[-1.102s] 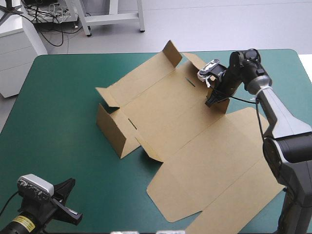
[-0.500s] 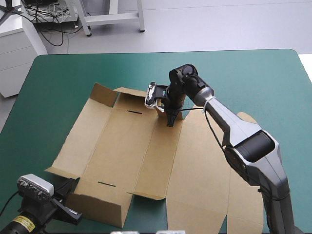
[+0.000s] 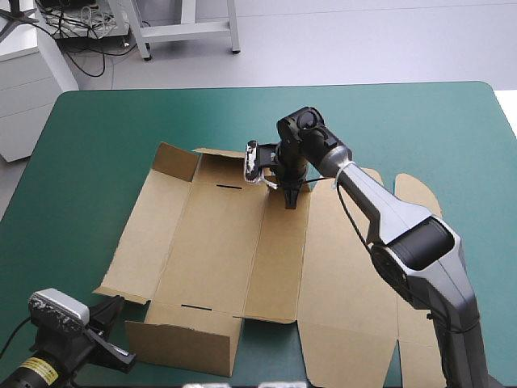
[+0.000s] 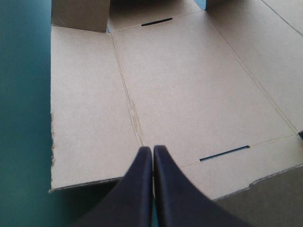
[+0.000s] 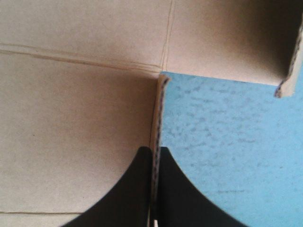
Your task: Fold the box
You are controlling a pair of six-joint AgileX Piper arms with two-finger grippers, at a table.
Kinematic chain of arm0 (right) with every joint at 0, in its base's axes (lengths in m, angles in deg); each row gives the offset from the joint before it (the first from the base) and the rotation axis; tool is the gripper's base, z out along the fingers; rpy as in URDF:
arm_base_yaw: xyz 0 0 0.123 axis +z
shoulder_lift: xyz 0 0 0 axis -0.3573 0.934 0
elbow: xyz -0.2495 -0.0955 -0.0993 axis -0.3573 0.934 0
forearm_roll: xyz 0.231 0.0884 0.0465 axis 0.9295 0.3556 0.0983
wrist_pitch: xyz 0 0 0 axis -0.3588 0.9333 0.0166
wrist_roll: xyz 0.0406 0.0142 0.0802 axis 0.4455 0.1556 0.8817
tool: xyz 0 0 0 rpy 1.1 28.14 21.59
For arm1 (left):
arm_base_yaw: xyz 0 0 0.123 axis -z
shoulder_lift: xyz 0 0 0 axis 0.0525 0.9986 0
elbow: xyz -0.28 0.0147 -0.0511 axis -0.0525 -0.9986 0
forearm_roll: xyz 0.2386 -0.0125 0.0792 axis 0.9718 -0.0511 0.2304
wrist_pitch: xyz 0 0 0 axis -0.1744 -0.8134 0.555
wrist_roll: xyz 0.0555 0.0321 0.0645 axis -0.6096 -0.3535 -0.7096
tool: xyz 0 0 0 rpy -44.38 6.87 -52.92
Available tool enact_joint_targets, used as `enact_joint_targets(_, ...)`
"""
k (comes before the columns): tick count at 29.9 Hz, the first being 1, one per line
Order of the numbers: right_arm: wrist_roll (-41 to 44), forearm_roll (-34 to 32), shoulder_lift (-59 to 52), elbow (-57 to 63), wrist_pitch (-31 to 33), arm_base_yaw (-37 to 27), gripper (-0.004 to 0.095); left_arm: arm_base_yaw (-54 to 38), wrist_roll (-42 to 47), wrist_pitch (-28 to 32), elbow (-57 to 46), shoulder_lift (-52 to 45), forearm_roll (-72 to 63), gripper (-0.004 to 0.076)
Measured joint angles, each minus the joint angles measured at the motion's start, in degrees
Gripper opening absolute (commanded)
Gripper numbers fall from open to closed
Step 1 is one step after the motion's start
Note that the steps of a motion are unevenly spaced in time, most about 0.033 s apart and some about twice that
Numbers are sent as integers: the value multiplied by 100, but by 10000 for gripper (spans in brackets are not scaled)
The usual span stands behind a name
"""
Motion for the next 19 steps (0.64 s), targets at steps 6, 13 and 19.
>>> enact_joint_targets(6,-36,-68,0,-12,0,0,389,0,0,0,0,0,0,-10)
enact_joint_targets(13,422,-122,-93,-160,11,0,467,0,0,0,0,0,0,-10)
enact_joint_targets(19,1761,-422,-607,-430,26,0,350,0,0,0,0,0,0,-10)
